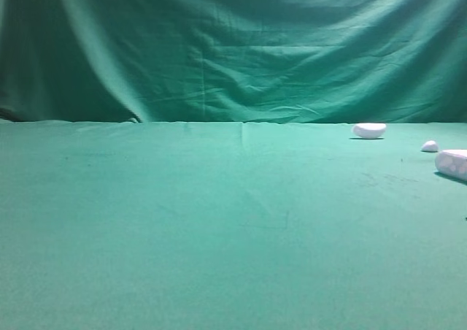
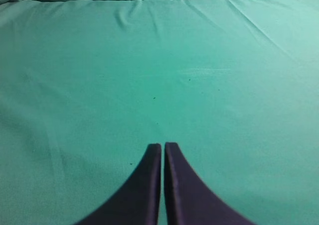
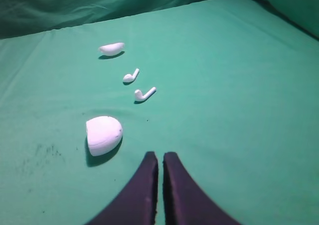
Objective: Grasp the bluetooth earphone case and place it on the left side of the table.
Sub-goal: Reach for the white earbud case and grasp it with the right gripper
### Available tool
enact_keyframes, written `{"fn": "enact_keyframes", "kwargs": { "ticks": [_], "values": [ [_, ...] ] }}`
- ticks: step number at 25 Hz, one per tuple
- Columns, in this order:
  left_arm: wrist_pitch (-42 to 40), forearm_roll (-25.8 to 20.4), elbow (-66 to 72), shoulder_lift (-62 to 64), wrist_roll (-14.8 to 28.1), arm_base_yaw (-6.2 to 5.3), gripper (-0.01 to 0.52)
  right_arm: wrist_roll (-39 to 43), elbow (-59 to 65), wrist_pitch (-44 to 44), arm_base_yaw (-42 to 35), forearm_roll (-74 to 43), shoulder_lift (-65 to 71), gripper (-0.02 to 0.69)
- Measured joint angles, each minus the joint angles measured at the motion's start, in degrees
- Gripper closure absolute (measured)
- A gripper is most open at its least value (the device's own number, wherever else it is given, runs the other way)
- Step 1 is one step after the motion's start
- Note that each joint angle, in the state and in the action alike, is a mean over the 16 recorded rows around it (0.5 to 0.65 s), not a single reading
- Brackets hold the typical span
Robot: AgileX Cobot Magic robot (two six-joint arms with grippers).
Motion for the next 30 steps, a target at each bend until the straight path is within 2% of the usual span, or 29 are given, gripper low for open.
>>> {"fn": "enact_keyframes", "kwargs": {
  "ticks": [10,14,19,25,30],
  "values": [
    [0.00,0.00,0.00,0.00,0.00,0.00,0.514,0.07,-0.14,-16.63,0.00,-0.23,0.00,0.665],
    [0.00,0.00,0.00,0.00,0.00,0.00,0.514,-0.02,-2.77,-17.29,0.00,0.67,0.87,0.665],
    [0.00,0.00,0.00,0.00,0.00,0.00,0.514,-0.04,-9.34,-9.65,0.00,1.36,5.85,0.665],
    [0.00,0.00,0.00,0.00,0.00,0.00,0.514,-0.88,-19.43,7.16,0.00,2.29,16.52,0.665],
    [0.00,0.00,0.00,0.00,0.00,0.00,0.514,-4.80,-26.83,18.12,0.31,4.03,28.36,0.665]
  ]
}}
